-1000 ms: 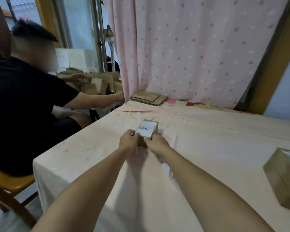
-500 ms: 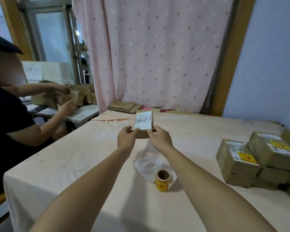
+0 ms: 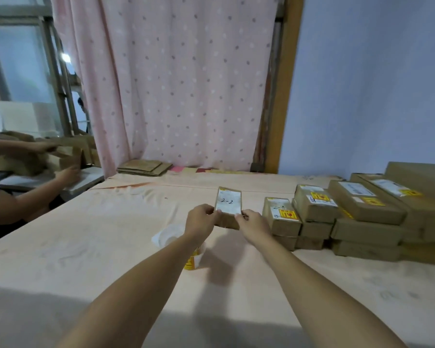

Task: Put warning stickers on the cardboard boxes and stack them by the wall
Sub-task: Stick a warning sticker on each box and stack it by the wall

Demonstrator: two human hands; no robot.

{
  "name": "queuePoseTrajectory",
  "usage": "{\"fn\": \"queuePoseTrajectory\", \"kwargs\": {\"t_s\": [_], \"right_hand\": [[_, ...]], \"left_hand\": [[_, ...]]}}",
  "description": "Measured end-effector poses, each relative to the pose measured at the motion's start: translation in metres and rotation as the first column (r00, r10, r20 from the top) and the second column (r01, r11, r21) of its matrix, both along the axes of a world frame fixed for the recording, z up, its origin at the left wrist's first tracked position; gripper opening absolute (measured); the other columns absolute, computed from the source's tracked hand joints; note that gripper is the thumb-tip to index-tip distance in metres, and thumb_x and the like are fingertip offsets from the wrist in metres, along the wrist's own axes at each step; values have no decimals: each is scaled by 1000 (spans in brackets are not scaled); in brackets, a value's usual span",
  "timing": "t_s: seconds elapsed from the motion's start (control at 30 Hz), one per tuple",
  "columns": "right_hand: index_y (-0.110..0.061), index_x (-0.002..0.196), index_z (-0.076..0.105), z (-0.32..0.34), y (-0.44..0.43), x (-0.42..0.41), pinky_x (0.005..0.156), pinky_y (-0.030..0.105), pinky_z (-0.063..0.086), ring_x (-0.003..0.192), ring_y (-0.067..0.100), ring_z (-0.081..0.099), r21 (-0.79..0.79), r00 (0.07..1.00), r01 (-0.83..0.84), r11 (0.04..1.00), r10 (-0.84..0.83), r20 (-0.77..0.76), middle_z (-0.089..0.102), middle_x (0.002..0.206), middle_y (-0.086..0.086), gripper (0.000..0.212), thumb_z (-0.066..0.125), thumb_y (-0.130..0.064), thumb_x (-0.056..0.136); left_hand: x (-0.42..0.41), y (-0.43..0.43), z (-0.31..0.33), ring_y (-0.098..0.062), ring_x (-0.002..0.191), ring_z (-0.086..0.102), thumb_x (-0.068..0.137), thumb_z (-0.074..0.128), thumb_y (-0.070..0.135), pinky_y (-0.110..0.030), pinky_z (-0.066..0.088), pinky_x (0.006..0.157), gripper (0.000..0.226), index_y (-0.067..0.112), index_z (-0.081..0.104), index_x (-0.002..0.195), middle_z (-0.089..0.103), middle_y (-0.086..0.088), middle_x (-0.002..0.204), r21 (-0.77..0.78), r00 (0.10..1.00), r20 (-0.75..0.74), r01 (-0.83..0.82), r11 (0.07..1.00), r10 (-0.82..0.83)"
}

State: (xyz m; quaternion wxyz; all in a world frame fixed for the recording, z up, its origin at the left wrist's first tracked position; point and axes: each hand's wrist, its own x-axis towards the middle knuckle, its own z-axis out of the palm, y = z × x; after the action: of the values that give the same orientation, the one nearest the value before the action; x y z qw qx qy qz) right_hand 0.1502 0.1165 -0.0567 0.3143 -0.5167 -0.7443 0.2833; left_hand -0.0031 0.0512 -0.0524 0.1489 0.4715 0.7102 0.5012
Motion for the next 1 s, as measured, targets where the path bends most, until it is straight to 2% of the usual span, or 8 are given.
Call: {"fn": "queuePoseTrajectory", "kwargs": {"t_s": [0.17, 0.33, 0.47, 0.57, 0.7, 0.77, 0.93, 1.0], "right_hand": [[-7, 89, 66, -14, -12, 30, 66, 33, 42, 83, 27, 62, -33, 995, 36, 999, -39, -91, 68, 85, 8, 27, 54, -30, 97], [-18, 93, 69, -27, -30, 57, 58, 24, 37, 86, 22, 59, -61, 994, 39, 997, -45, -99, 68, 89, 2, 18, 53, -25, 99], [-17, 77, 62, -38, -33, 69, 60, 29, 37, 84, 24, 60, -118, 995, 76, 990, -83, -56, 65, 82, 3, 25, 53, -29, 97], [-16, 68, 56, -47, -37, 74, 63, 32, 36, 73, 23, 54, -202, 994, 70, 977, -85, -66, 56, 70, 2, 26, 55, -28, 92], [-6, 85, 69, -56, -41, 76, 63, 33, 35, 75, 20, 55, -191, 995, 41, 981, -57, -80, 66, 80, 8, 26, 57, -28, 93], [-7, 90, 72, -56, -43, 75, 65, 33, 37, 80, 22, 60, -179, 996, 27, 984, -43, -84, 70, 87, 8, 25, 58, -28, 95], [-13, 101, 75, -57, -47, 76, 80, 35, 48, 97, 25, 64, -168, 996, 33, 985, -47, -81, 73, 100, 6, 23, 58, -27, 97], [-12, 106, 73, -54, -51, 76, 88, 36, 50, 102, 26, 63, -166, 996, 55, 985, -67, -64, 71, 105, 6, 24, 57, -28, 97]], "left_hand": [[35, -8, -7, -27, 77, 63, 88, 60, 34, -36, 45, 63, 30, 5, 67, 80, 68, -9, 77, -50, 984, -177, -28, 998, 19], [60, -17, -20, -27, 77, 62, 87, 60, 34, -33, 43, 63, 29, 6, 66, 80, 67, -8, 78, -111, 985, -172, 5, 994, -25], [71, -22, -29, -23, 69, 53, 86, 60, 31, -32, 36, 56, 31, 2, 64, 78, 65, -10, 75, -160, 978, -203, 5, 987, -38], [72, -25, -43, -24, 76, 61, 84, 60, 30, -32, 42, 58, 26, 5, 68, 79, 68, -8, 77, -188, 976, -214, 9, 982, -50], [68, -31, -55, -23, 77, 65, 84, 61, 31, -35, 51, 66, 24, 9, 71, 80, 70, -7, 76, -206, 985, -169, 11, 978, -46], [66, -32, -58, -22, 77, 66, 87, 61, 35, -36, 52, 68, 26, 12, 72, 81, 71, -6, 75, -213, 987, -151, 29, 977, -63], [66, -37, -62, -22, 71, 61, 88, 58, 34, -29, 40, 56, 28, 17, 62, 67, 65, -2, 70, -228, 985, -159, 29, 973, -67], [67, -42, -59, -21, 73, 59, 87, 57, 29, -28, 36, 55, 20, 17, 64, 72, 65, -1, 75, -224, 983, -174, 25, 974, -66]]}}
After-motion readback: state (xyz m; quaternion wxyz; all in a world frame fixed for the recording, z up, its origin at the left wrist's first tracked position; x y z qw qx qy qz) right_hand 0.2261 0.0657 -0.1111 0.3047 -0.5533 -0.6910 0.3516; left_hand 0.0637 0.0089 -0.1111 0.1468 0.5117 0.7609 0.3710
